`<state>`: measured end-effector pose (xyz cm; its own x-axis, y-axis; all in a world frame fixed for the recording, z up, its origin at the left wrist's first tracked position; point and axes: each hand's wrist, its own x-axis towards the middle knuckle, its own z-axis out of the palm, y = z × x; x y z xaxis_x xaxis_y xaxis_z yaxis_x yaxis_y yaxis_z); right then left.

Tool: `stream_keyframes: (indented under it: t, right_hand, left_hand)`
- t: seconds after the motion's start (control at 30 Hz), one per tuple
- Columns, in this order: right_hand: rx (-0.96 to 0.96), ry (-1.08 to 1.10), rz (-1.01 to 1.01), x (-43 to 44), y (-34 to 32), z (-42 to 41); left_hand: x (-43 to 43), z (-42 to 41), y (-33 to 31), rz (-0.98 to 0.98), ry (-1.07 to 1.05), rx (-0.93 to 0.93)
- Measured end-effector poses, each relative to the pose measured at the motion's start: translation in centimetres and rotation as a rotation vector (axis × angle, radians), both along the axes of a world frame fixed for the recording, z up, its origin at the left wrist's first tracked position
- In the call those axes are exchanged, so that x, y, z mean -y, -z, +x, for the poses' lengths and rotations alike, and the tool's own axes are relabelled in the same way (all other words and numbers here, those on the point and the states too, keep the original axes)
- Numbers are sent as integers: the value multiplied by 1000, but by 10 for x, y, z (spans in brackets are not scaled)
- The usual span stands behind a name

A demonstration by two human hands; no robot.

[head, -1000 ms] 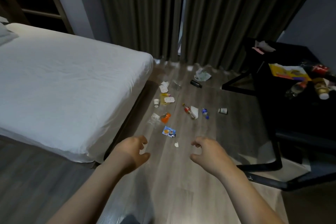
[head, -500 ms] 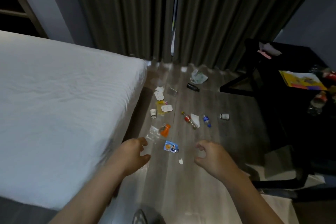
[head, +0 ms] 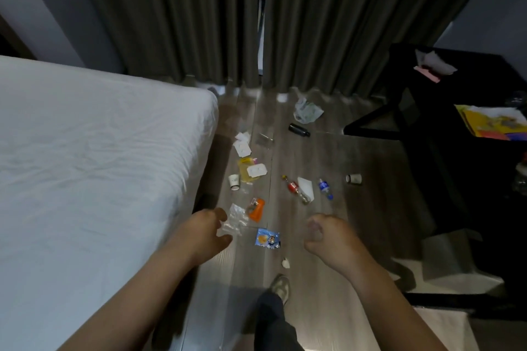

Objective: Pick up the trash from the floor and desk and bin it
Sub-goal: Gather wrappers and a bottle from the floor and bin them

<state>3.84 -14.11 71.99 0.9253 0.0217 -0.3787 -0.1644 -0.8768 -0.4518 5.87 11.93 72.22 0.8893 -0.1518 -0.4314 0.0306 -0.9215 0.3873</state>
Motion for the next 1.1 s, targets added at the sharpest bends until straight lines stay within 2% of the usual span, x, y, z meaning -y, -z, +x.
stream_keyframes:
  t: [0.27, 0.57, 0.87, 1.1]
  right_hand:
    - [-68, -2, -18, 46, 26, 120]
    - [-118, 75, -42, 85, 99, 221]
    - [-183, 126, -33, 79, 255, 269]
    - [-267, 94, -60, 73, 400, 264]
  left_hand:
    - [44, 111, 28, 42, 2, -31]
    - [75, 224, 114, 35, 28, -86]
    - [74, 302, 276, 88, 188, -154]
    - [80, 300, 433, 141, 350, -213]
